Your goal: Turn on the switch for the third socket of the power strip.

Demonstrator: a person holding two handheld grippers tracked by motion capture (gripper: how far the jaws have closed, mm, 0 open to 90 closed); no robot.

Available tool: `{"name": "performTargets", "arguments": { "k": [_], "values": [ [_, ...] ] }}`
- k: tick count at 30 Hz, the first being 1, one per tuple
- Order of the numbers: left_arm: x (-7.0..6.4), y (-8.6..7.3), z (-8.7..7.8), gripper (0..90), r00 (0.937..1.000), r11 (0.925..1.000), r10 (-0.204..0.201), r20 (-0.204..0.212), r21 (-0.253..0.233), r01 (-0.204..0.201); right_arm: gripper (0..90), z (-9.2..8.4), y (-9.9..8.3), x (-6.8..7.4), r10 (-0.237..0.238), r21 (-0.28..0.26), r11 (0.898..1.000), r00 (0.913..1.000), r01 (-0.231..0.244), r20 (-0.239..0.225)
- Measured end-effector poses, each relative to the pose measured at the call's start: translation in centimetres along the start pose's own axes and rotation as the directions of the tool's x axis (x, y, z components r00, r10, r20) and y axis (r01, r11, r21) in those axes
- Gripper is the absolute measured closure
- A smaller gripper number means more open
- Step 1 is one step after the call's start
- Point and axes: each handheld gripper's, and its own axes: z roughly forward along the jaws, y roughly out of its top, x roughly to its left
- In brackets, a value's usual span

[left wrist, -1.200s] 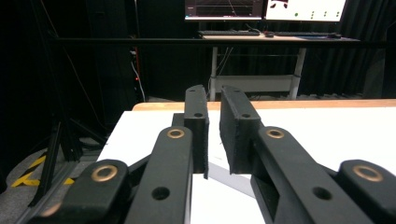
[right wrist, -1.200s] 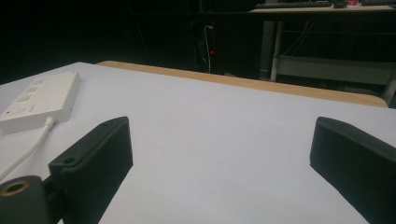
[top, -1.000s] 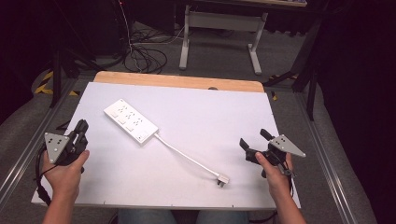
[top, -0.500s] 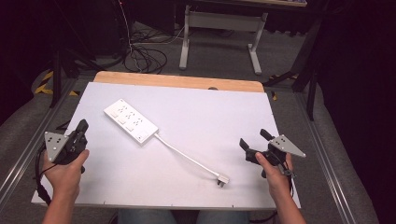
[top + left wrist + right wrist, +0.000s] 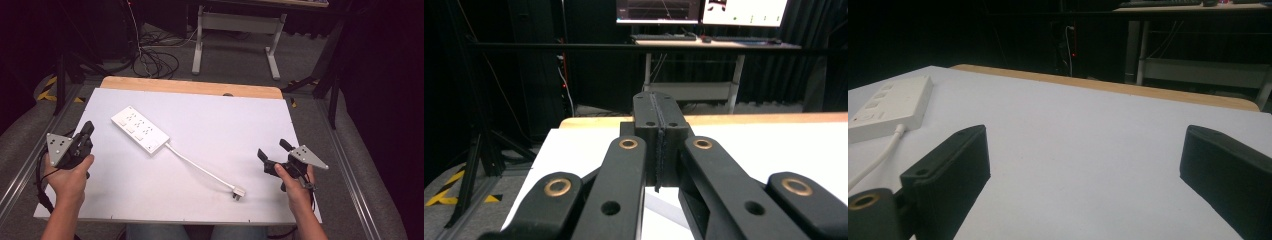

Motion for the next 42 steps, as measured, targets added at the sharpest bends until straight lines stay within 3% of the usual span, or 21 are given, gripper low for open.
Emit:
{"name": "performTargets", "arguments": {
  "k": [12, 28, 34, 42],
  "values": [
    [-0.8, 0.3, 2.0, 89.9, 0.9985, 0.9984, 0.049, 0.023, 0.027, -0.050, 6.3, 0.0, -0.2, 0.0, -0.005, 0.008, 1.000, 1.0000, 0.005, 0.004],
    [-1.2, 0.4, 5.1, 89.8, 0.9971, 0.9976, 0.062, 0.044, 0.029, -0.063, 6.3, 0.0, -0.3, -0.1, -0.015, 0.022, 1.000, 0.9999, 0.015, 0.006],
    [-1.0, -0.1, 6.3, 89.8, 0.9947, 0.9932, 0.092, 0.045, 0.067, -0.095, 6.5, -0.2, -0.3, 0.0, -0.014, 0.016, 1.000, 0.9999, 0.014, 0.007],
    [-1.4, -0.3, 7.6, 89.9, 0.9913, 0.9889, 0.120, 0.055, 0.082, -0.124, 6.4, -0.1, -0.3, -0.2, -0.010, 0.016, 1.000, 0.9999, 0.010, 0.011]
  ]
}}
